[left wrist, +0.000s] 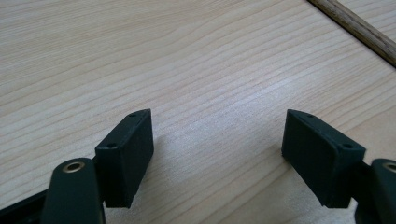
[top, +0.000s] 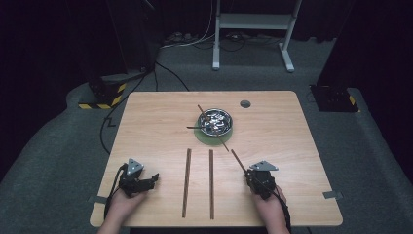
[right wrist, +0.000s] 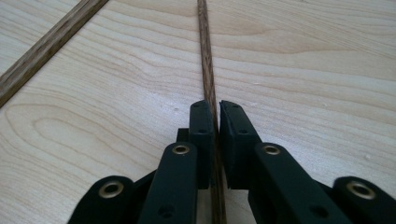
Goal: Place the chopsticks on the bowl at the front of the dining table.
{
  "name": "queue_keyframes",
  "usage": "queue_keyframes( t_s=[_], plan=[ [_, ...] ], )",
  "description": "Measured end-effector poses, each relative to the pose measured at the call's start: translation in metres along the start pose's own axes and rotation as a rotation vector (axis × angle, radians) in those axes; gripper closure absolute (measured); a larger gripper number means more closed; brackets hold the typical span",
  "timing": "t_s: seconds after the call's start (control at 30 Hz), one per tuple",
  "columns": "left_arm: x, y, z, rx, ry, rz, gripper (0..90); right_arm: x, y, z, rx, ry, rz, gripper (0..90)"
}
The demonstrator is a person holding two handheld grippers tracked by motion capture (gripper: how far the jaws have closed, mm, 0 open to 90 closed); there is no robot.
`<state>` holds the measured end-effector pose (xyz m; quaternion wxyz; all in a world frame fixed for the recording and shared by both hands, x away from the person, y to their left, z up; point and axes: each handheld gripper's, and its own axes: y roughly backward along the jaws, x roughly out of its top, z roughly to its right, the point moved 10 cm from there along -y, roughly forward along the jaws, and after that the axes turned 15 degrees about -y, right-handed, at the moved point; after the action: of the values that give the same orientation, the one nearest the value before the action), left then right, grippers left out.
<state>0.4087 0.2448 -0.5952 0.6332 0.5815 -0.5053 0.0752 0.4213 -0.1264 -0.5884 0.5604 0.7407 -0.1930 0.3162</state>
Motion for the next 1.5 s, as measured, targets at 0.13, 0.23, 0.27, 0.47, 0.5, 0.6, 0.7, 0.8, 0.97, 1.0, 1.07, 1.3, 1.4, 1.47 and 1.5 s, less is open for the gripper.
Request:
queue_keyframes(
  t_s=[0.13, 0.23, 0.27, 0.47, 0.5, 0.6, 0.7, 0.8, 0.97, 1.0, 1.07, 1.3, 1.4, 1.47, 1.5],
  plan=[
    [0.0, 0.0, 0.0, 0.001, 0.002, 0.001, 25.0, 0.001, 0.0, 0.001, 0.02, -0.003, -0.004, 84.0],
    [0.0, 0.0, 0.0, 0.001, 0.002, 0.001, 25.0, 0.001, 0.0, 0.001, 0.028, -0.018, -0.017, 84.4],
    [0.0, 0.0, 0.0, 0.001, 0.001, 0.0, 25.0, 0.001, 0.0, 0.001, 0.026, -0.026, -0.021, 84.5],
    [0.0, 0.0, 0.0, 0.001, -0.004, -0.007, 25.2, 0.004, 0.001, 0.004, 0.014, -0.013, -0.026, 84.5],
    [0.0, 0.0, 0.0, 0.0, -0.004, -0.007, 25.1, 0.004, 0.001, 0.004, 0.015, -0.012, -0.027, 84.5],
    [0.0, -0.001, 0.001, -0.004, -0.008, -0.007, 23.0, 0.008, 0.005, 0.006, 0.016, -0.005, -0.022, 84.5],
    [0.0, -0.001, 0.001, -0.004, -0.006, -0.009, 22.3, 0.014, 0.009, 0.011, 0.011, 0.0, -0.003, 84.5],
    [0.0, -0.001, 0.001, -0.005, -0.005, -0.008, 22.3, 0.021, 0.013, 0.015, 0.003, 0.005, 0.011, 84.5],
    [0.001, -0.001, 0.001, -0.006, -0.004, -0.007, 22.2, 0.037, 0.018, 0.015, 0.01, 0.01, 0.037, 84.5],
    [0.001, -0.001, 0.001, -0.007, -0.006, -0.007, 22.3, 0.04, 0.019, 0.014, 0.012, 0.008, 0.04, 84.5],
    [0.001, -0.001, 0.001, -0.007, -0.005, -0.007, 22.3, 0.047, 0.018, 0.013, 0.018, 0.017, 0.043, 84.5],
    [0.001, -0.001, 0.001, -0.007, -0.008, -0.007, 22.3, 0.069, 0.01, 0.005, 0.029, 0.029, 0.039, 84.5],
    [0.001, -0.001, 0.001, -0.008, -0.007, -0.007, 22.3, 0.081, 0.005, 0.0, 0.028, 0.038, 0.038, 84.5],
    [0.0, -0.001, 0.001, -0.008, -0.008, -0.007, 22.3, 0.087, 0.002, -0.002, 0.026, 0.035, 0.035, 84.5],
    [0.0, -0.001, 0.001, -0.008, -0.008, -0.007, 22.3, 0.091, 0.001, -0.003, 0.029, 0.036, 0.037, 84.5]
  ],
)
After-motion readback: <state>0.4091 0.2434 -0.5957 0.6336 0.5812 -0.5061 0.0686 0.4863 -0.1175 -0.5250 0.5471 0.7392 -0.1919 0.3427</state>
